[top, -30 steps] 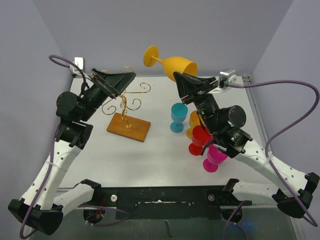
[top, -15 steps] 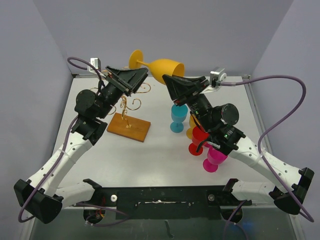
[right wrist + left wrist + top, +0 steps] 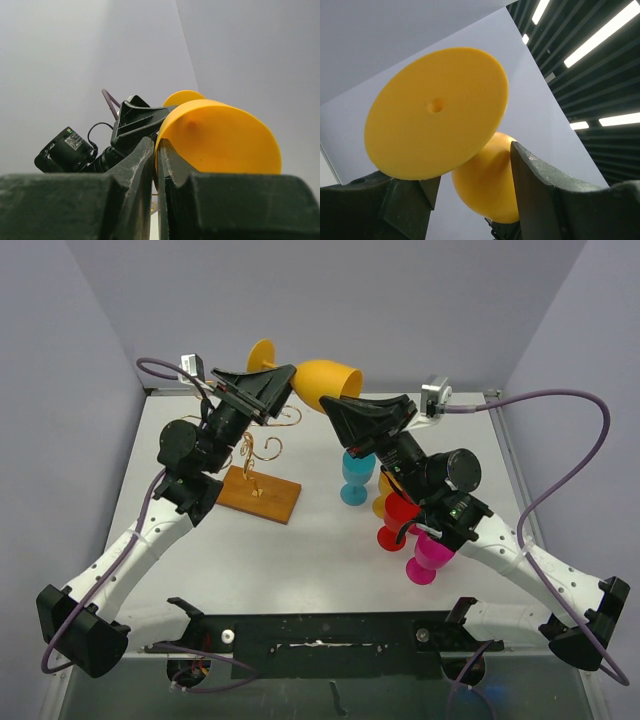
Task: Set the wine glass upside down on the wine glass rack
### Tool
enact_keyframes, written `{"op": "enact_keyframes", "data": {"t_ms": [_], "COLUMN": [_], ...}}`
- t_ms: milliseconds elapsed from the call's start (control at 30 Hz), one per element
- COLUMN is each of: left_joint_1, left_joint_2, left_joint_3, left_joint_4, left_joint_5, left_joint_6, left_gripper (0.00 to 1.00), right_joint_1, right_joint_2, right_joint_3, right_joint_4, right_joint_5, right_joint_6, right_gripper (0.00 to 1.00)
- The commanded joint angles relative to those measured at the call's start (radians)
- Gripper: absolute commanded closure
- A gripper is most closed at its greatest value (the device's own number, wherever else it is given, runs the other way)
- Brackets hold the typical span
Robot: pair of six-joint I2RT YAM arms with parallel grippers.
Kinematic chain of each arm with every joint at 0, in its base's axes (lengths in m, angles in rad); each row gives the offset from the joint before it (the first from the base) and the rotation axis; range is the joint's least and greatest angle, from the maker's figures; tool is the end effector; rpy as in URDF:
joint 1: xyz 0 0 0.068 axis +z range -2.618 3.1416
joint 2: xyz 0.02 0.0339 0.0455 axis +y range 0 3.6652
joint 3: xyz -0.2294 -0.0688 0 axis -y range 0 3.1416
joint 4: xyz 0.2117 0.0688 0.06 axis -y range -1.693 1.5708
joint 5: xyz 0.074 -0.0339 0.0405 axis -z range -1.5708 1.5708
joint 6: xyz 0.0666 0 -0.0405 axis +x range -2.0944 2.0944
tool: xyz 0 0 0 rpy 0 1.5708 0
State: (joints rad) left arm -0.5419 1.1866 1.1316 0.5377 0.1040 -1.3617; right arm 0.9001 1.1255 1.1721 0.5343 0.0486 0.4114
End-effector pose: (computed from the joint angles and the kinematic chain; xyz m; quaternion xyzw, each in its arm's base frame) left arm 0.2302 -0.1467 0.4395 -0.1652 0.4918 -0.7115 0.4739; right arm 0.1563 0.1918 0.4674 -0.0941 0.4659 0.5273 0.7043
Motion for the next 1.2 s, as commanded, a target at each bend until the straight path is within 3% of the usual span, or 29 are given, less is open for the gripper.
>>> {"op": "enact_keyframes", "data": {"t_ms": [0,400,967,1033,1100,1167], "left_joint_1": [-0.003,-0.002,-0.001,-0.001,-0.001,-0.001], "left_joint_2": [-0.016,-0.038,-0.041,-0.042,-0.04,-0.039], "left_joint_3": [0.002,0.006,0.026,0.025,0.023,0.021], "left_joint_4": [0.084,0.059,0.07,0.074,0.077,0.089], "left_joint_5": [-0.057,-0.103,-0.118,-0.119,-0.122,-0.124], "left_joint_6": [0.003,0.013,0.045,0.044,0.042,0.037], "left_gripper": [0.49,0.61,0.95,0.93,0.8,0.77], "right_joint_1": [0.006,0.007,0.006,0.006,0.005,0.006], "right_joint_2": [-0.03,-0.023,-0.047,-0.052,-0.056,-0.057], "right_joint_3": [-0.006,-0.006,-0.02,-0.029,-0.039,-0.044], "right_joint_4": [0.067,0.068,0.034,0.042,0.056,0.068], "right_joint_5": [-0.084,-0.135,-0.23,-0.231,-0.234,-0.239], "right_joint_6": [0.054,0.082,0.137,0.144,0.155,0.164], "right_gripper": [1.0,1.0,1.0,1.0,1.0,1.0]}}
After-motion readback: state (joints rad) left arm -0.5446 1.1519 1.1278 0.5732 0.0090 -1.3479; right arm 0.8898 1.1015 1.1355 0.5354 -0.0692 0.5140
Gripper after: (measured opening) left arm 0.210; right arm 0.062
